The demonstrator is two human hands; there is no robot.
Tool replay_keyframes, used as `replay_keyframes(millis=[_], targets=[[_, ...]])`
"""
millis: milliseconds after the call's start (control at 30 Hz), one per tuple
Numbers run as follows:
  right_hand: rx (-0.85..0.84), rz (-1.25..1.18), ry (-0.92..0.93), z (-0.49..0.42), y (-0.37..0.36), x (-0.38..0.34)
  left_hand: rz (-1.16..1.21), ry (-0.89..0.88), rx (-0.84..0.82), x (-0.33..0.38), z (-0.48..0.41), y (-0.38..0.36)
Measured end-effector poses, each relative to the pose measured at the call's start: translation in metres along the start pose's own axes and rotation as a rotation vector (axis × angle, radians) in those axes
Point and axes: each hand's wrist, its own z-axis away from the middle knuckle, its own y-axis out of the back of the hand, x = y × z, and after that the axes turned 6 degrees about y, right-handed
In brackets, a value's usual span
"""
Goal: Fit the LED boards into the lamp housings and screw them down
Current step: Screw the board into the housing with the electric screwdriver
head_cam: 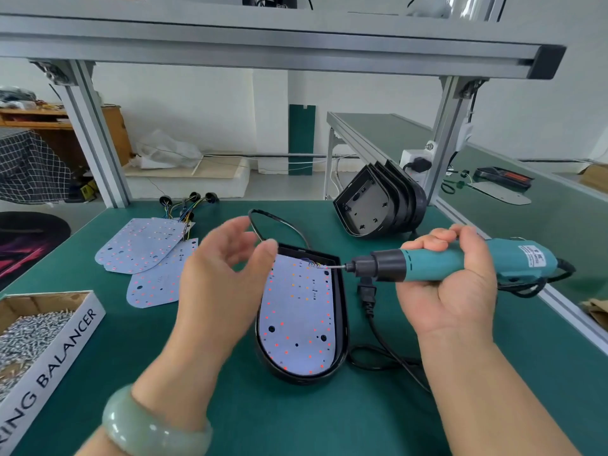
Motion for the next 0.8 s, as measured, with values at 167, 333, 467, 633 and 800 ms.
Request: replay_keyframes(millis=[167,333,467,633,800], targets=[[0.069,0.15,0.112,-0.015,0.011,0.001,-0.346,0.508,-0.306,-0.004,-0.04,-0.017],[0.005,0.286,0.13,-0.025,0.018,0.012,-0.776,0.386,-0.406,-0.014,-0.055,-0.036],[-0.035,0.426,0.172,-0.035,0.014,0.019,-0.896,0.296,-0.389,-0.016,-0.058,-0.044],[-0.026,0.519,0.169,-0.043,0.013,0.021,-0.905,0.277,-0.364,-0.018,-0.06,-0.046],[-0.026,0.539,0.167,-0.046,0.013,0.02,-0.861,0.293,-0.349,-0.024,-0.061,-0.044]])
